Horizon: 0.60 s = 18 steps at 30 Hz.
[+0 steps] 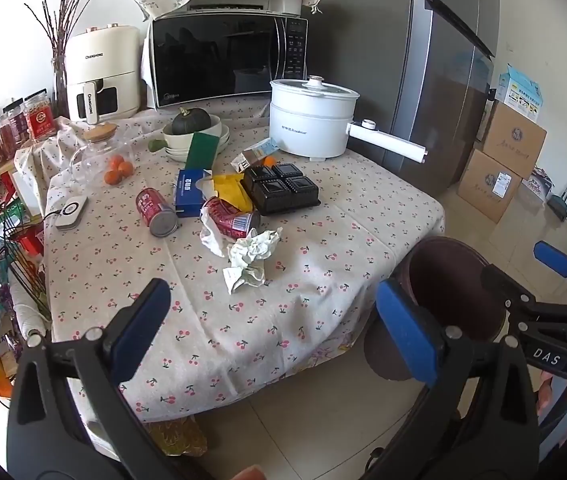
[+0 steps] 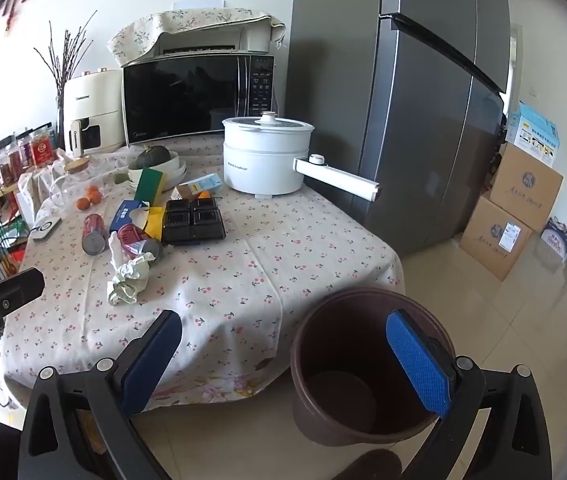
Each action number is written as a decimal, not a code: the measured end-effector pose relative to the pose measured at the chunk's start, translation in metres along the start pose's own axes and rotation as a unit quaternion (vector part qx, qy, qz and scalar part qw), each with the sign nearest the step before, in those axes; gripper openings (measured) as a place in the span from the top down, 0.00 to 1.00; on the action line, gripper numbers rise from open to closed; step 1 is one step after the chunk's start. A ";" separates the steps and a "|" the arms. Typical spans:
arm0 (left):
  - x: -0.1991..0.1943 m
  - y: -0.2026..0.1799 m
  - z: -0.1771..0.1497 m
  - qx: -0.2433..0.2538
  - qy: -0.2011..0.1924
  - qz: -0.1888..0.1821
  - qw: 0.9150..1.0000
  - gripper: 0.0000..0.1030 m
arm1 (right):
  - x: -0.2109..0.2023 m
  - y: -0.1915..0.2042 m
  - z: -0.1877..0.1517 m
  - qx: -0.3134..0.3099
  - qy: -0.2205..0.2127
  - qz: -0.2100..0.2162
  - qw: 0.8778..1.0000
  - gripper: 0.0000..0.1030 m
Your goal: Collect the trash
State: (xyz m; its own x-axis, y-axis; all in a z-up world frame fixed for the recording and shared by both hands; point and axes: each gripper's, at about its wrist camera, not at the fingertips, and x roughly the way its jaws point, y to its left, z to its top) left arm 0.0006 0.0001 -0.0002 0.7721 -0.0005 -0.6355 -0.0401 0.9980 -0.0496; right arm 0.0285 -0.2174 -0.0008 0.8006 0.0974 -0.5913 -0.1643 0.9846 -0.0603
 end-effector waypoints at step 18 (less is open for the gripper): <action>0.004 -0.001 -0.005 0.001 0.003 -0.004 1.000 0.01 | -0.003 -0.003 -0.001 0.009 0.006 0.001 1.000 0.00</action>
State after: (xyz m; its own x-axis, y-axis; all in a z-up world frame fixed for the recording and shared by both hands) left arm 0.0006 -0.0013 -0.0072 0.7682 -0.0096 -0.6402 -0.0325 0.9980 -0.0539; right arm 0.0260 -0.2211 0.0008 0.7935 0.0984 -0.6006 -0.1563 0.9867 -0.0449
